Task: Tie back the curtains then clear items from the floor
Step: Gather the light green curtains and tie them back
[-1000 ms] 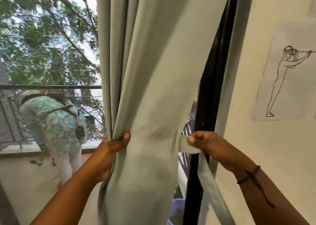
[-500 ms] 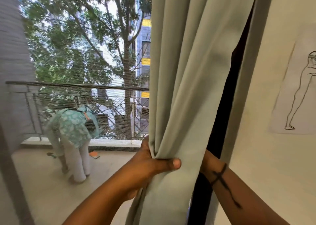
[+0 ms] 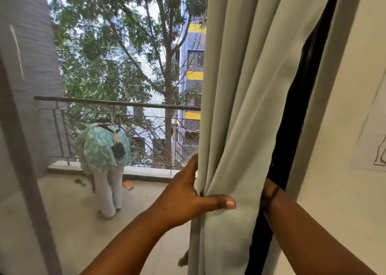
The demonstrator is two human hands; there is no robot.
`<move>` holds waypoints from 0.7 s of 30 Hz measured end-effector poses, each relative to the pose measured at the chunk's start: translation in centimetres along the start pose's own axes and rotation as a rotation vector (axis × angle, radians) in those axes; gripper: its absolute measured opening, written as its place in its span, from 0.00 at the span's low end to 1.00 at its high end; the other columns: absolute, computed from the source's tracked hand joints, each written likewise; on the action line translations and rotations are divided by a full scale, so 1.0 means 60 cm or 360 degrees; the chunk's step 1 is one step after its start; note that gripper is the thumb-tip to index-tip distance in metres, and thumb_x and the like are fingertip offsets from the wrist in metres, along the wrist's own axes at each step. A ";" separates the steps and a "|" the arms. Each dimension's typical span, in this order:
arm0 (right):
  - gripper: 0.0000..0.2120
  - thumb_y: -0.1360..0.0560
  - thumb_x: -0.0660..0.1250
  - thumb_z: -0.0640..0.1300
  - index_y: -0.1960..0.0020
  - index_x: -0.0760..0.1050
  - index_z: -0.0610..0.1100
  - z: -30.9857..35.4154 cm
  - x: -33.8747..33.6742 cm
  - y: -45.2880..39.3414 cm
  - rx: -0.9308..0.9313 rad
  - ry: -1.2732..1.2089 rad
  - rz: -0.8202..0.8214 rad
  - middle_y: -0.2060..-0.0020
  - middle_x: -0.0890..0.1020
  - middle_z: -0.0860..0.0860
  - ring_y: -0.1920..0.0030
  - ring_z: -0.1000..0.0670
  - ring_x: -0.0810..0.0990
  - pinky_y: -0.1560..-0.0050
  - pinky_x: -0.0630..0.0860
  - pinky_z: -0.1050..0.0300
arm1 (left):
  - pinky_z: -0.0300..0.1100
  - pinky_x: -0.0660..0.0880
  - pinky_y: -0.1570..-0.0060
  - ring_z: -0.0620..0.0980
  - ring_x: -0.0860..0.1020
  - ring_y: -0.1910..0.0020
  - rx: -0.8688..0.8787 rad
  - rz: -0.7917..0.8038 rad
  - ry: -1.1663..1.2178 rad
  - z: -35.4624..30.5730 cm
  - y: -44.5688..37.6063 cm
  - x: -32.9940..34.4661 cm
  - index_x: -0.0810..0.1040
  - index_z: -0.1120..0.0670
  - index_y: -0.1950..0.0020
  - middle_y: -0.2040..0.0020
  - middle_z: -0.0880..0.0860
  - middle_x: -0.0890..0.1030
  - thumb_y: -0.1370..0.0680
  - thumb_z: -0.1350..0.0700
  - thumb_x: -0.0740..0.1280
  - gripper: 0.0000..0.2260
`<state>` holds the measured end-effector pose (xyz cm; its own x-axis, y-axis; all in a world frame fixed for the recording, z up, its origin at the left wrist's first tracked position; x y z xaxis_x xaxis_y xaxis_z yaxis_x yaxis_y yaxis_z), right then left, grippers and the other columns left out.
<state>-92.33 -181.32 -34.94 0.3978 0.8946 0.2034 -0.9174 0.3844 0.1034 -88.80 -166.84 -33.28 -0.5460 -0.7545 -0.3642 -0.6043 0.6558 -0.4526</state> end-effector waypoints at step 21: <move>0.07 0.24 0.67 0.43 0.47 0.78 0.46 0.018 0.064 0.105 -0.0709 0.0411 -0.0495 0.58 0.84 0.52 0.61 0.61 0.83 0.61 0.78 0.69 | 0.37 0.69 0.60 0.45 0.74 0.55 0.0165 -0.0174 -0.0545 0.021 0.038 -0.007 0.77 0.47 0.49 0.56 0.45 0.71 0.30 0.32 0.62 0.22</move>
<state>-96.56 -175.68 -32.47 0.6835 0.7297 -0.0200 -0.6984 0.6457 -0.3089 -89.25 -165.05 -35.19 -0.2448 -0.7968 -0.5524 -0.5768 0.5776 -0.5776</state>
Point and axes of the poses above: each hand's wrist, its own y-axis away from the middle knuckle, its own x-axis out of the palm, z = x × y, the point moved 7 cm from there along -y, towards the middle knuckle
